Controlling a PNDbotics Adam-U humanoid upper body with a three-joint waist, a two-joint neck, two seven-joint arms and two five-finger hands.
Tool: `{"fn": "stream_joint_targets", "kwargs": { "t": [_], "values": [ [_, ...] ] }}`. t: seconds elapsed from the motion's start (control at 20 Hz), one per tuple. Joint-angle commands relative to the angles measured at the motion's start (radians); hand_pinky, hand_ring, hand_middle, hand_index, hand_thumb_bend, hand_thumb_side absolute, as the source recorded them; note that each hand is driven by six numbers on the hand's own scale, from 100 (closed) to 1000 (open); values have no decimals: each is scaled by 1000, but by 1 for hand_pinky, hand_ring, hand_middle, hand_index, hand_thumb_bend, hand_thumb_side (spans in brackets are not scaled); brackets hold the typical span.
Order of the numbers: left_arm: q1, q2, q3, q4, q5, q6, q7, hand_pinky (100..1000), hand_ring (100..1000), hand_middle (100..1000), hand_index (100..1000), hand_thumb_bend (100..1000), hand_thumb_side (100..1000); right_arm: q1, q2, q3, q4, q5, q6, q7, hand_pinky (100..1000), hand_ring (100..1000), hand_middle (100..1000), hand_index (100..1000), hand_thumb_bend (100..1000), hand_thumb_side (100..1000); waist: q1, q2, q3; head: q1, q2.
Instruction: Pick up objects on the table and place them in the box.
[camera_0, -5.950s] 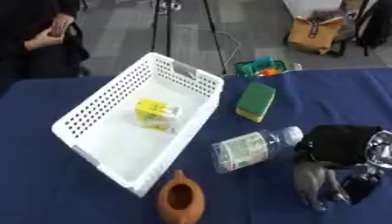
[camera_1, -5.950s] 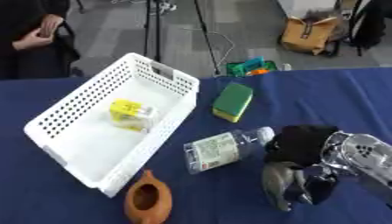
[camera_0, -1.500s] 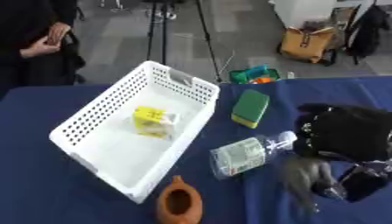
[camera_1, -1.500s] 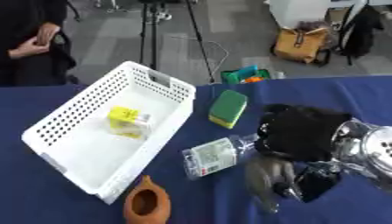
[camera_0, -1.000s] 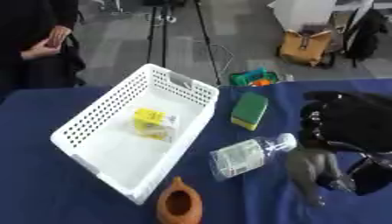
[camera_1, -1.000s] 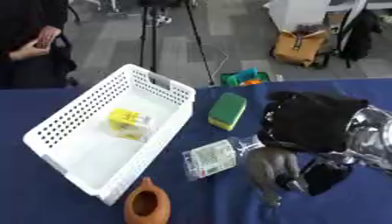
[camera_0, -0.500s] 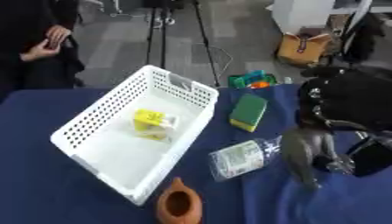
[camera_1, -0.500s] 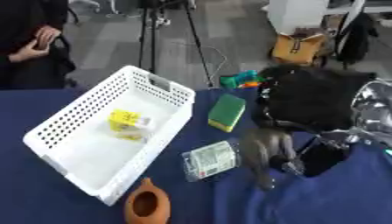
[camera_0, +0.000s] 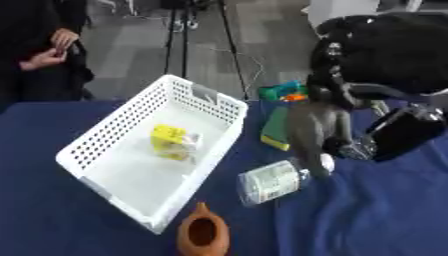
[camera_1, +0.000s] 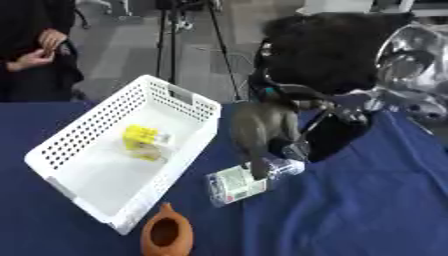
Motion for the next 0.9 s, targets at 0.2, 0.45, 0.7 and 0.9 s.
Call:
{"fn": "stream_joint_targets", "kwargs": {
  "t": [0.2, 0.45, 0.7, 0.9],
  "values": [
    [-29, 20, -3, -12, 10, -5, -7, 584, 667, 744, 789, 100, 927, -76, 70, -21, 104, 42, 5, -16, 1000, 833, 311, 389, 116, 475, -5, -21, 20, -31, -11],
    [-47, 10, -9, -12, 17, -9, -12, 584, 668, 744, 789, 100, 927, -124, 167, -30, 229, 114, -8, -60, 1000, 833, 307, 388, 115, 478, -6, -19, 49, -56, -22],
    [-59, -1, -11, -12, 23, -14, -15, 584, 667, 744, 789, 100, 928, -163, 253, -32, 348, 205, -41, -111, 1000, 833, 306, 390, 116, 479, -10, -13, 81, -82, -26],
    [-72, -13, -14, -12, 28, -18, -16, 584, 667, 744, 789, 100, 929, -183, 321, -47, 451, 316, -64, -176, 1000, 831, 303, 391, 120, 476, -11, 0, 115, -117, -42]
  ]
}}
